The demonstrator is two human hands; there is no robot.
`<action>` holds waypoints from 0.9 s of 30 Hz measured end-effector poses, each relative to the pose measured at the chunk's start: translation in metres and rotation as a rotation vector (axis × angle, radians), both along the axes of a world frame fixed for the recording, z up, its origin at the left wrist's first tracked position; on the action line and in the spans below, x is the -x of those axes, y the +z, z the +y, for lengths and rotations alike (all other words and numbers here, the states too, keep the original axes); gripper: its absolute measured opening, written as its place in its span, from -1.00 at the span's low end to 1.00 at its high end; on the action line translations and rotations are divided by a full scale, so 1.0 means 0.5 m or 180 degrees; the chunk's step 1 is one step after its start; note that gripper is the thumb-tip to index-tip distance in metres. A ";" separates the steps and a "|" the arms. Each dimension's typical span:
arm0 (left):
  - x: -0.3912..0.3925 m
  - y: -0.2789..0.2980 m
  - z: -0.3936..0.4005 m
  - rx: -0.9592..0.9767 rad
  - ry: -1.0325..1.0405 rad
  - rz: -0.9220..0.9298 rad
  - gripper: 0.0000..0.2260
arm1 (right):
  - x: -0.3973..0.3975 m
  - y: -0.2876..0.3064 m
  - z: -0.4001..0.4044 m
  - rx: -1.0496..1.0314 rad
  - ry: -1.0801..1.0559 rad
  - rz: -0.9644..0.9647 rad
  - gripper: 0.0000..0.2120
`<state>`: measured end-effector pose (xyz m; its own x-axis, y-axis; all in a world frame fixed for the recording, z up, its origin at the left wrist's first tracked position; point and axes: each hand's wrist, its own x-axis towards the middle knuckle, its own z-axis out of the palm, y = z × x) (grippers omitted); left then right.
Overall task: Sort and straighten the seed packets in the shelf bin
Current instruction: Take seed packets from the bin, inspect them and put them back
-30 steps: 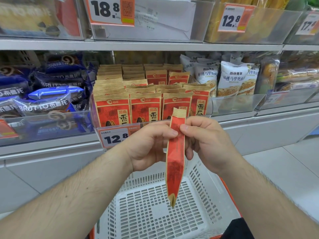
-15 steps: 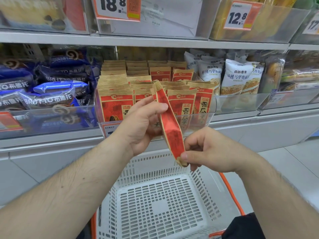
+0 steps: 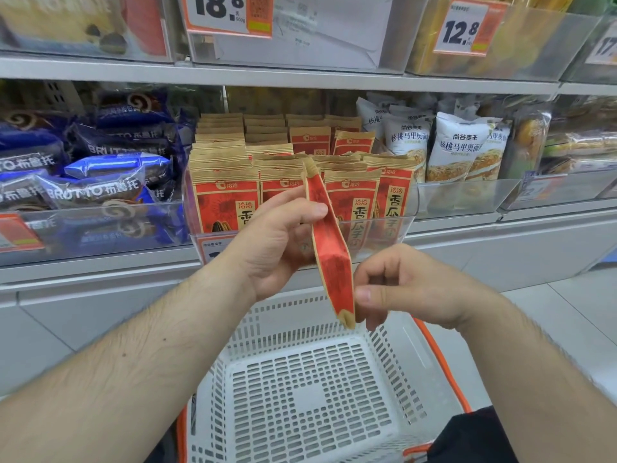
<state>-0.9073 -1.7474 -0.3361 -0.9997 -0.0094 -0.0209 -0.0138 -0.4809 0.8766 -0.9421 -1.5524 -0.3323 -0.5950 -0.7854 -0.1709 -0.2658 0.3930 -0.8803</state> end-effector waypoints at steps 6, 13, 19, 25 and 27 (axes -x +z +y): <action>-0.008 -0.009 0.001 -0.0094 -0.0522 0.0281 -0.37 | 0.011 -0.019 -0.003 0.0354 -0.0552 -0.0579 -0.37; -0.010 -0.014 0.002 -0.0337 -0.0725 0.0475 -0.62 | 0.015 -0.038 -0.021 0.0805 -0.0360 -0.0980 -0.18; -0.010 -0.003 -0.002 -0.0243 -0.0408 0.0345 -0.68 | 0.000 -0.028 -0.037 0.0823 -0.0960 -0.0760 -0.68; -0.002 -0.004 0.002 0.0641 0.0343 -0.0261 -0.80 | -0.011 -0.016 -0.040 0.0328 -0.1484 -0.0153 -0.81; -0.003 -0.007 0.006 0.0694 0.0252 -0.0309 -0.79 | -0.008 -0.011 -0.039 0.0598 -0.1743 0.0003 -0.80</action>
